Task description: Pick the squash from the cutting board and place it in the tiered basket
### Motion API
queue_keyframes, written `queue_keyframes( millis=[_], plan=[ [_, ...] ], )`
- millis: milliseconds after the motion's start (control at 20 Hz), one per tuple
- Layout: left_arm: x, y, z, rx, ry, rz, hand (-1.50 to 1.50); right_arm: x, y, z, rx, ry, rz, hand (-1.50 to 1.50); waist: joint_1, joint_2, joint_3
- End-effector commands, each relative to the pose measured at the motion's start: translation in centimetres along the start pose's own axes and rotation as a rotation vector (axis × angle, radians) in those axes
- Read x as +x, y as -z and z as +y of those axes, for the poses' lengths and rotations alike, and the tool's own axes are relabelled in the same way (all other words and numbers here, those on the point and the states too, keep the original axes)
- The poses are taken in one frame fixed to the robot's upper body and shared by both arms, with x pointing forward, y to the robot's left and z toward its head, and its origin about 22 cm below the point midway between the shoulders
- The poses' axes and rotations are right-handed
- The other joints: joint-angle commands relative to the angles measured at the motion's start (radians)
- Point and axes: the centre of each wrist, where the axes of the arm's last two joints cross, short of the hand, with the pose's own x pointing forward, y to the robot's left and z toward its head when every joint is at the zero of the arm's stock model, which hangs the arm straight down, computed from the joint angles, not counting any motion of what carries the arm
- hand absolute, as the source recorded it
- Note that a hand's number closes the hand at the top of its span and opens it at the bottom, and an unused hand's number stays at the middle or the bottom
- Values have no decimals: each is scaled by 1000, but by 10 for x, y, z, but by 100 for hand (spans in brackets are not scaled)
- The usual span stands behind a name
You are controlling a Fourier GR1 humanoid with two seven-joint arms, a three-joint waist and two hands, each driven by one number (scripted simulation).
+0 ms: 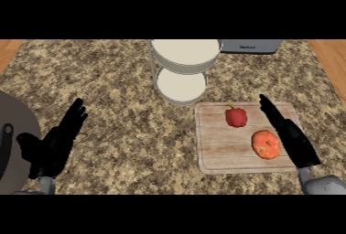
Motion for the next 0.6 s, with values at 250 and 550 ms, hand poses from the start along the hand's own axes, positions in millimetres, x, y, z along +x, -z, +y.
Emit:
queue_keyframes(
  millis=[250, 550],
  plan=[
    [19, 11, 24, 38, 26, -54, 0, 78, 29, 17, -553, 88, -407, 150, -11, -21, 51],
    [11, 9, 19, 16, -24, -6, 0, -6, 2, 16, -1189, 70, 66, -150, -41, -13, 49]
  ],
)
